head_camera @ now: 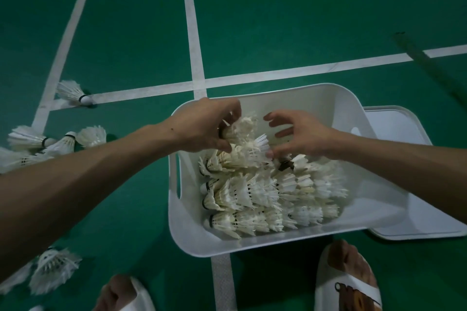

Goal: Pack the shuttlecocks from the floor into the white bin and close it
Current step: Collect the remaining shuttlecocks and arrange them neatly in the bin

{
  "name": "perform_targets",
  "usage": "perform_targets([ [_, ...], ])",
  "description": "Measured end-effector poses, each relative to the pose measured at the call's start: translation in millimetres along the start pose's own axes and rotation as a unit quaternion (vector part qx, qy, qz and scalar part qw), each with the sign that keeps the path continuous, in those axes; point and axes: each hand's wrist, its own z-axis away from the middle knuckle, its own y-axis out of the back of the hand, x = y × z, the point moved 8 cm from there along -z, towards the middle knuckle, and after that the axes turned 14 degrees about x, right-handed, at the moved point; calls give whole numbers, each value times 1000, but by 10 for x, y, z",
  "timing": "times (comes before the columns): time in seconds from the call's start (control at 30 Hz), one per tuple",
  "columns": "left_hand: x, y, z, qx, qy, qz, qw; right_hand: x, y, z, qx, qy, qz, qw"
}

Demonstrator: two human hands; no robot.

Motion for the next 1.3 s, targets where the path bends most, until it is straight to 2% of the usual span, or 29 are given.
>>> perform_targets([
  [0.17,112,-89,-99,28,-30,1,999,-220,217,113,15,33,-102,994],
  [0.43,321,-216,-264,49,-31,44,997,-190,383,52,55,71,22,996],
  [0.5,261,-294,-256,16,-28,18,999,-93,513,8,66,62,78,993],
  [0.63,188,-507,-142,-98,-54,-42,993,135,704,-33,96,29,190,977],
  [0.77,117,-707,-29,-175,-75,-107,976,200,497,-3,29,14,250,968],
  [1.0,7,-696,-60,-170,-47,-96,980,182,2,-10,-31,-9,186,982],
  [1.17,-55,-752,15,-210,-46,-102,971,118,-33,-56,-7,12,194,981],
  [1.3,-49,-753,36,-191,-54,-98,975,164,-41,-102,-6,-1,168,986],
])
